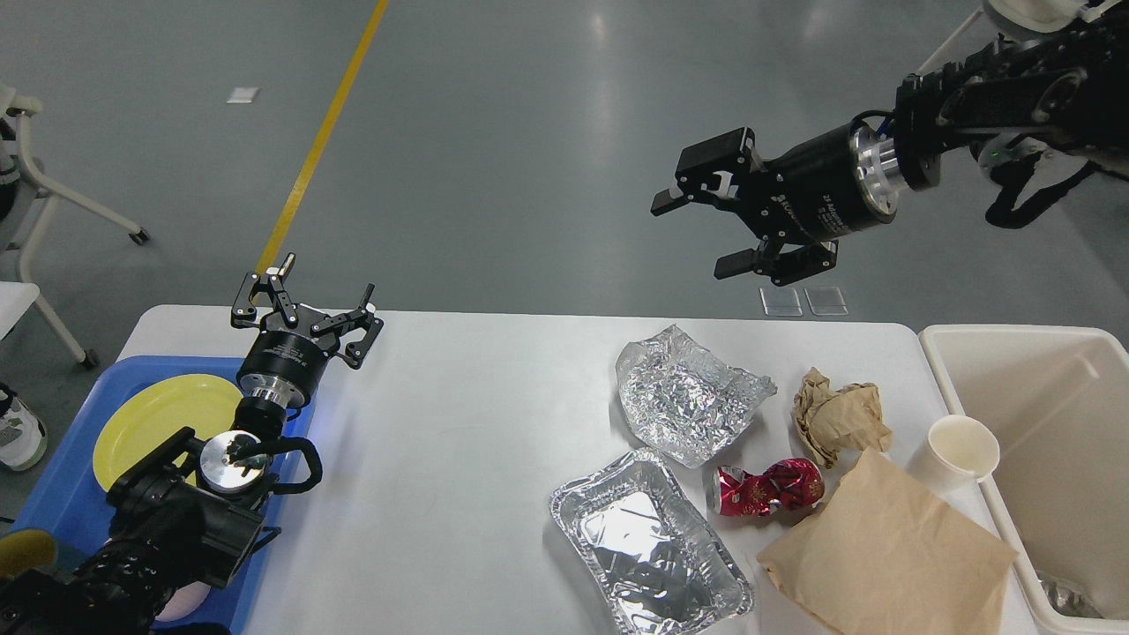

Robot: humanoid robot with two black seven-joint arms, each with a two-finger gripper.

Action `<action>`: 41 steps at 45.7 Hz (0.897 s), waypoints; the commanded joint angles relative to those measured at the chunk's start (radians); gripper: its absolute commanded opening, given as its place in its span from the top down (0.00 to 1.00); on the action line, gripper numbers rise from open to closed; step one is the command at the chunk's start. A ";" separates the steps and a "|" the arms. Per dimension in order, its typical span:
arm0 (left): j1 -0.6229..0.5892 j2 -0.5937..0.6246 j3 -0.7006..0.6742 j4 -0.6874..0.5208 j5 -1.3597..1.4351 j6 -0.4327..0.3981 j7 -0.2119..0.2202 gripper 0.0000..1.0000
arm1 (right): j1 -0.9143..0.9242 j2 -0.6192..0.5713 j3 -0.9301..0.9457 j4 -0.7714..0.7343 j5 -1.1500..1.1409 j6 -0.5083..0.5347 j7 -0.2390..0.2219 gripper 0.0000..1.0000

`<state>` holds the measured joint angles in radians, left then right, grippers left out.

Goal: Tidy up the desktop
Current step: 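Lower the right gripper onto the red wrapper and brown paper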

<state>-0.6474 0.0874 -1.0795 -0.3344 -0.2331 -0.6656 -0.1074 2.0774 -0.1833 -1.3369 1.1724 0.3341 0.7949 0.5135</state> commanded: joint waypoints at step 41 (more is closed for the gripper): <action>0.002 0.000 0.000 -0.002 0.000 -0.002 0.000 0.00 | 0.098 0.381 -0.103 0.496 0.221 -0.359 -0.362 0.00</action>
<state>-0.6466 0.0874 -1.0783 -0.3359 -0.2331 -0.6671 -0.1074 2.1858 0.1977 -1.4233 1.6264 0.5281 0.5298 0.1727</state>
